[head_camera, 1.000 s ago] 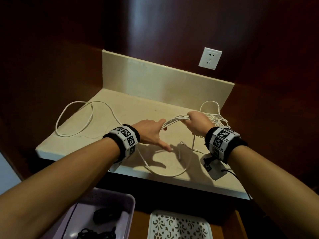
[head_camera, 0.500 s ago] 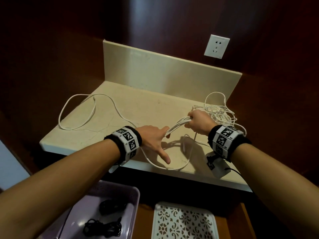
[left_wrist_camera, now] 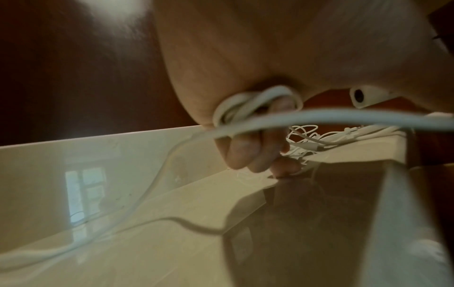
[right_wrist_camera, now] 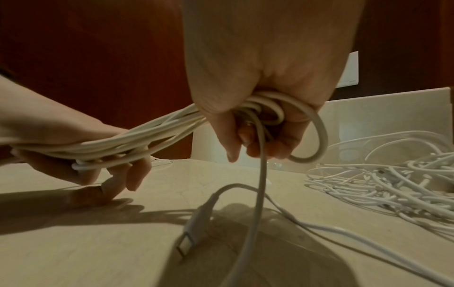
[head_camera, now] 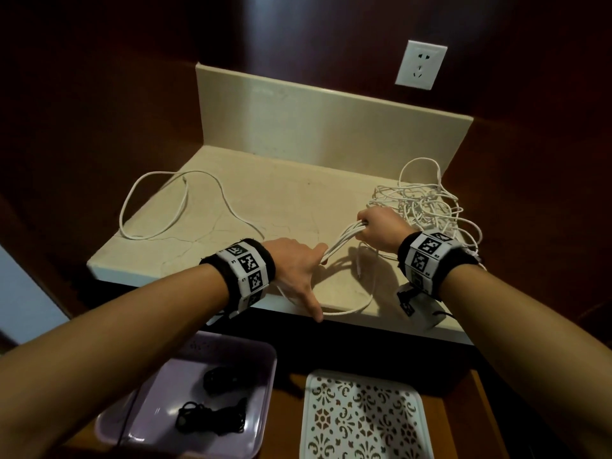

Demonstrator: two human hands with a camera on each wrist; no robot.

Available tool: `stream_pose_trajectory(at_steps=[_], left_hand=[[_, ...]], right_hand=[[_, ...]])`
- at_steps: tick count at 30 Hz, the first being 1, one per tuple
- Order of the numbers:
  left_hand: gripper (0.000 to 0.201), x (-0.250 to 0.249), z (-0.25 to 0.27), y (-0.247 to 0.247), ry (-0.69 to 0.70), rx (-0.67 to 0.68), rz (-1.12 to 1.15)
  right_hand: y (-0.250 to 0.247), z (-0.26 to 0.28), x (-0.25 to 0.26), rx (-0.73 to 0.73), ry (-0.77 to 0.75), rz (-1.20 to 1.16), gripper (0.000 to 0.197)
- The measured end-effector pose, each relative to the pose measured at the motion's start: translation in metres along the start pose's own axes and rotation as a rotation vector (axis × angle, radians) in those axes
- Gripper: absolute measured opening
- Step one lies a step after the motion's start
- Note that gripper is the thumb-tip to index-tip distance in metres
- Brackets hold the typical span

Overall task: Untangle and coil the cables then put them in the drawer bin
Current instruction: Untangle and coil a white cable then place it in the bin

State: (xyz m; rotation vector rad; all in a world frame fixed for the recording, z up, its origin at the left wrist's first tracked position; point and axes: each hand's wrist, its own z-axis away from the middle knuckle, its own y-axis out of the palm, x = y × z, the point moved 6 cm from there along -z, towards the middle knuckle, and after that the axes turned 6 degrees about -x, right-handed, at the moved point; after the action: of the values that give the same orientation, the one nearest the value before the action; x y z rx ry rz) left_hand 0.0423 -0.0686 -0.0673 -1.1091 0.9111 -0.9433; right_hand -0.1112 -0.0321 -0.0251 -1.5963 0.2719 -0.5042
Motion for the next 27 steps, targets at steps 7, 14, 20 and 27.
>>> stream_pose_trajectory(at_steps=[7, 14, 20, 27], left_hand=[[0.068, 0.000, -0.006, -0.007, 0.026, -0.065, -0.048], [0.032, 0.007, -0.011, -0.025, 0.006, -0.152, -0.144], [0.030, 0.015, -0.010, -0.036, -0.020, -0.246, -0.198], [0.034, 0.017, -0.012, -0.048, -0.016, -0.383, -0.329]], right_hand=[[-0.003, 0.006, -0.008, -0.004, 0.016, -0.017, 0.010], [-0.010, 0.013, -0.010, 0.038, -0.003, -0.038, 0.025], [-0.011, 0.019, -0.011, 0.138, -0.014, -0.057, 0.034], [-0.008, 0.026, -0.001, 0.254, -0.055, -0.241, 0.024]])
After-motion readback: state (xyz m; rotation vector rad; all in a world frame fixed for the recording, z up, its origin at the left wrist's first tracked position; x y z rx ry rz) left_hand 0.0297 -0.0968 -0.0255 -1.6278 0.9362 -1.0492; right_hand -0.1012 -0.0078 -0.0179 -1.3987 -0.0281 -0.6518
